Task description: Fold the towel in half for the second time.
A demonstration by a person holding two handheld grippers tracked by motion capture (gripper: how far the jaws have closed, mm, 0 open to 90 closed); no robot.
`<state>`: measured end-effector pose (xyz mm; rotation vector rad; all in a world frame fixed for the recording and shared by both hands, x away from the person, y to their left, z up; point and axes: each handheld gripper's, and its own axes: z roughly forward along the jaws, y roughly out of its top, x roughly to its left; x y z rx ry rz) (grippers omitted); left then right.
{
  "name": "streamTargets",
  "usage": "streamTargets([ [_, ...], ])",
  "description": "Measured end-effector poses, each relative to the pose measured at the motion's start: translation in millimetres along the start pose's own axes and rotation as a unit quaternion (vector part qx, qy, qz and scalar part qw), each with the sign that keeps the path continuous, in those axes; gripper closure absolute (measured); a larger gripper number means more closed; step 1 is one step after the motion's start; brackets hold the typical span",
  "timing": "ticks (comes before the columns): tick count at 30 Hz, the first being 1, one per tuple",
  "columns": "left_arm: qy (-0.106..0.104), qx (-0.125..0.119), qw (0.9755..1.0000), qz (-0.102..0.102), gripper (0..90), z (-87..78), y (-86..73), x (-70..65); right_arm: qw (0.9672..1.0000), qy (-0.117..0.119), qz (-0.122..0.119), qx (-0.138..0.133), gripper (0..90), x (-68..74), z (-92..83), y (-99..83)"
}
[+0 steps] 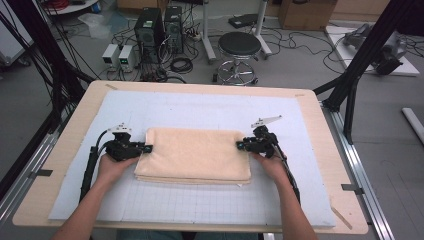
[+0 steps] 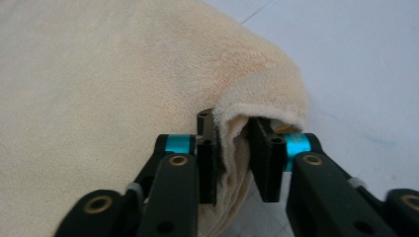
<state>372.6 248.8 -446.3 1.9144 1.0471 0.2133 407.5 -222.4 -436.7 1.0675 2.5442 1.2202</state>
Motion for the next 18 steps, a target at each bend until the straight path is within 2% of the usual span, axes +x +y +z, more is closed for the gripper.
streamTargets([
  [2, 0.015, -0.014, 0.9997, 0.011, 79.5, -0.8, 2.0, -0.6, 0.9999, -0.011, -0.009, 0.001, 79.0, 0.6, -1.5, 6.1],
  [5, 0.033, -0.035, 0.9988, 0.013, 80.4, 0.1, 6.3, 0.5, 0.9991, -0.033, -0.022, -0.016, 79.3, 0.6, -5.8, 16.5],
  [10, 0.059, -0.036, 0.9974, 0.016, 79.9, 6.5, 18.0, 5.4, 0.9978, -0.057, -0.032, -0.014, 78.4, -5.3, -0.4, 32.7],
  [12, 0.063, -0.038, 0.9970, 0.021, 75.1, 6.7, 18.6, 5.9, 0.9978, -0.061, -0.021, -0.009, 72.5, -8.4, 4.4, 32.2],
  [14, 0.060, -0.029, 0.9975, 0.021, 67.9, 4.3, 17.2, 7.4, 0.9979, -0.065, -0.007, 0.000, 61.0, -10.4, 6.6, 29.2],
  [16, 0.064, -0.011, 0.9974, 0.031, 61.5, -0.2, 16.0, 9.2, 0.9984, -0.057, 0.005, -0.002, 58.9, -12.0, 4.1, 24.6],
  [18, 0.068, -0.013, 0.9970, 0.036, 58.3, -6.8, 15.0, 9.3, 0.9977, -0.066, 0.006, -0.012, 54.3, -11.3, -1.5, 20.6],
])
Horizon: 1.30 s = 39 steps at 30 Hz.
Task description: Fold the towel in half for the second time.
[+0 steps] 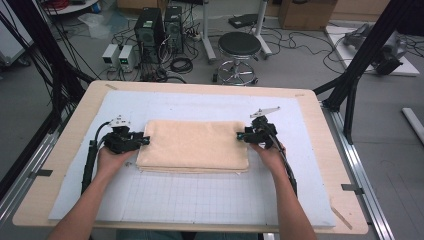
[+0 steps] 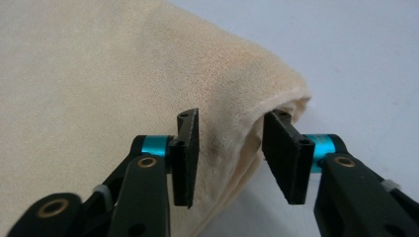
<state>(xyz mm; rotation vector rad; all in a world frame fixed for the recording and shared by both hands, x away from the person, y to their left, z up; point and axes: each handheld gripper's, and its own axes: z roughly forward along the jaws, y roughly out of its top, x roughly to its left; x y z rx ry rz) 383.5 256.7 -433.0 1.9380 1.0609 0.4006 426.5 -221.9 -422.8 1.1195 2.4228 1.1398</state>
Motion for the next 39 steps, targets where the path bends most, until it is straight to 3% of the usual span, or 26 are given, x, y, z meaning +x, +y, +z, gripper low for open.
streamTargets([
  [4, -0.009, -0.008, 0.9999, -0.001, 52.3, -10.2, 0.0, -2.5, 0.9999, -0.005, 0.004, -0.009, 47.4, 5.4, -10.8, -5.6],
  [8, -0.014, -0.021, 0.9996, 0.008, 51.2, -17.1, -0.4, -10.5, 0.9999, 0.007, -0.005, -0.015, 42.1, 12.9, -15.8, -7.9],
  [12, -0.019, -0.019, 0.9996, 0.012, 50.0, -22.0, -4.6, -13.9, 0.9996, 0.018, 0.000, -0.021, 37.4, 18.4, -22.4, -6.4],
  [16, -0.040, -0.019, 0.9989, 0.013, 44.4, -24.4, -9.0, -16.2, 0.9993, 0.012, -0.003, -0.036, 30.3, 22.5, -30.1, -4.5],
  [23, -0.052, -0.004, 0.9982, 0.029, 36.1, -31.0, -10.3, -24.0, 0.9988, 0.022, -0.012, -0.043, 24.3, 29.9, -39.3, -2.8],
  [28, -0.058, -0.010, 0.9979, 0.028, 32.1, -37.1, -15.3, -29.1, 0.9983, 0.029, -0.019, -0.048, 21.5, 36.6, -46.8, -1.6],
  [39, -0.063, -0.018, 0.9972, 0.034, 25.3, -52.9, -22.4, -41.2, 0.9971, 0.021, -0.049, -0.054, 17.0, 52.0, -56.9, -1.7],
])
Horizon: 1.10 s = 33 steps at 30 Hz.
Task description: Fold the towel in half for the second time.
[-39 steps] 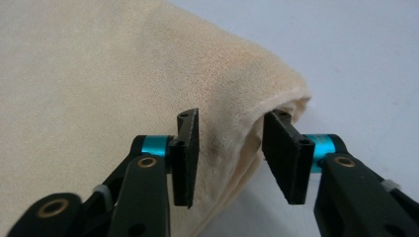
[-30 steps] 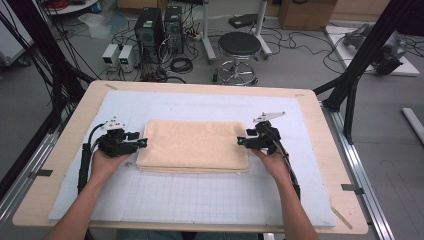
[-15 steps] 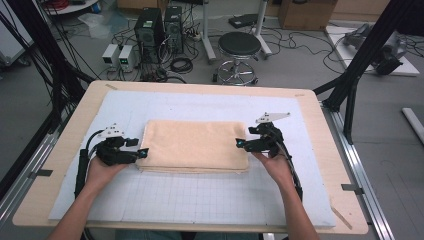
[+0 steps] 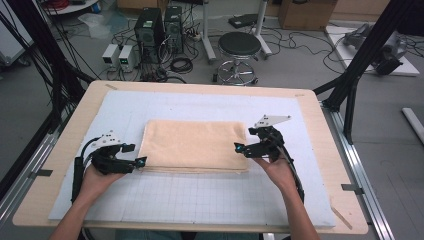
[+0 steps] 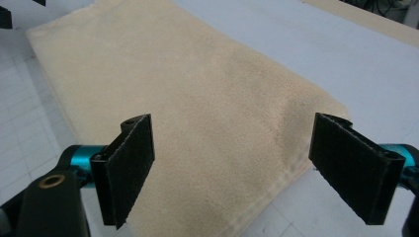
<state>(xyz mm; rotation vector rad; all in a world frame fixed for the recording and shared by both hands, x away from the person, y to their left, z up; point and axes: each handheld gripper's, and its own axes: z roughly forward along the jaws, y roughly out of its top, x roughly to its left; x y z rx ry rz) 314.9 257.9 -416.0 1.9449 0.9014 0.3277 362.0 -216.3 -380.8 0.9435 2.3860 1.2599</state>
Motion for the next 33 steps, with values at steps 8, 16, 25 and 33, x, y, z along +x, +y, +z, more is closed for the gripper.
streamTargets([
  [8, 0.006, -0.007, 0.9999, 0.007, 23.2, -10.3, -3.4, -5.6, 1.0000, 0.002, 0.007, -0.004, 15.2, 4.2, -5.1, -18.1],
  [16, 0.016, -0.012, 0.9998, 0.007, 20.8, -22.2, -9.2, -8.1, 0.9998, -0.004, 0.008, -0.015, 12.2, 9.4, -17.4, -26.7],
  [25, 0.020, -0.012, 0.9997, 0.009, 18.5, -31.8, -16.2, -14.3, 0.9998, -0.011, 0.014, -0.013, 12.1, 17.5, -27.4, -45.2],
  [33, 0.022, -0.016, 0.9995, 0.013, 17.8, -34.8, -17.0, -20.5, 0.9994, -0.018, 0.022, -0.022, 12.1, 19.0, -41.0, -59.7],
])
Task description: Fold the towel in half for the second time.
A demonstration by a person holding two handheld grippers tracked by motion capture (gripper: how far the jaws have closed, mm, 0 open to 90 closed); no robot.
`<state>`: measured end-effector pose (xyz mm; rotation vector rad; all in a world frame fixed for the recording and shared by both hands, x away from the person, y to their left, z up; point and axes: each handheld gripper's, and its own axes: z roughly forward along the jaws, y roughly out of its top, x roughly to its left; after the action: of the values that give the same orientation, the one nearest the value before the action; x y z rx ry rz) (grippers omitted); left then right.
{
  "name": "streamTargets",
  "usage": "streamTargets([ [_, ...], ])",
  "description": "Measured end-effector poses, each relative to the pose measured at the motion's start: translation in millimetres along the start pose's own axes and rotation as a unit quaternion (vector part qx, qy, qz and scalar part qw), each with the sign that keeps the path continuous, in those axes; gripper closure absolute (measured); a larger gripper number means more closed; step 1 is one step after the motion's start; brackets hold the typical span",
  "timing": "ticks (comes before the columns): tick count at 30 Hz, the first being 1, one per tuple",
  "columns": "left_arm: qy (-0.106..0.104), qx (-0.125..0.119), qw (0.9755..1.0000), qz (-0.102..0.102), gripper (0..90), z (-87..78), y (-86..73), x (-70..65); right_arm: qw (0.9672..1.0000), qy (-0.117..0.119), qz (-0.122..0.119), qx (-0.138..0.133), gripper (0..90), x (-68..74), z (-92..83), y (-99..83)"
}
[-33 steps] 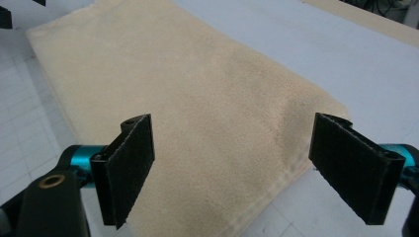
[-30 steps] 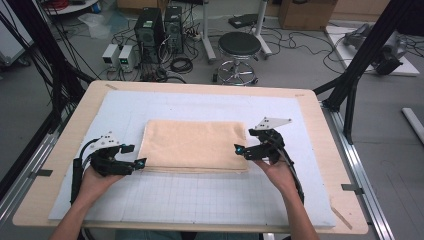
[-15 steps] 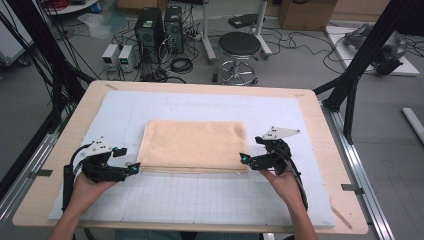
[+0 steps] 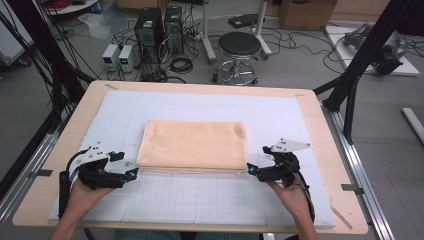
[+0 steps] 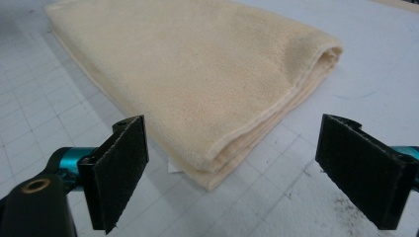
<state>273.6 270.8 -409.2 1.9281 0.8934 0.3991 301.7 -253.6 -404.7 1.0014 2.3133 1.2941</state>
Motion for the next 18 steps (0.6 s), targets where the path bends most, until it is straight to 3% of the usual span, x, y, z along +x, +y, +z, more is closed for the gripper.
streamTargets([
  [4, 0.005, 0.002, 1.0000, -0.001, 15.5, -3.4, -1.9, -1.2, 1.0000, -0.008, -0.002, 0.002, 12.0, 1.7, -4.1, -3.9],
  [18, 0.006, 0.004, 1.0000, 0.001, 11.9, -11.3, -6.1, -8.0, 0.9999, -0.003, -0.016, -0.004, 11.6, 13.7, -15.7, -10.2],
])
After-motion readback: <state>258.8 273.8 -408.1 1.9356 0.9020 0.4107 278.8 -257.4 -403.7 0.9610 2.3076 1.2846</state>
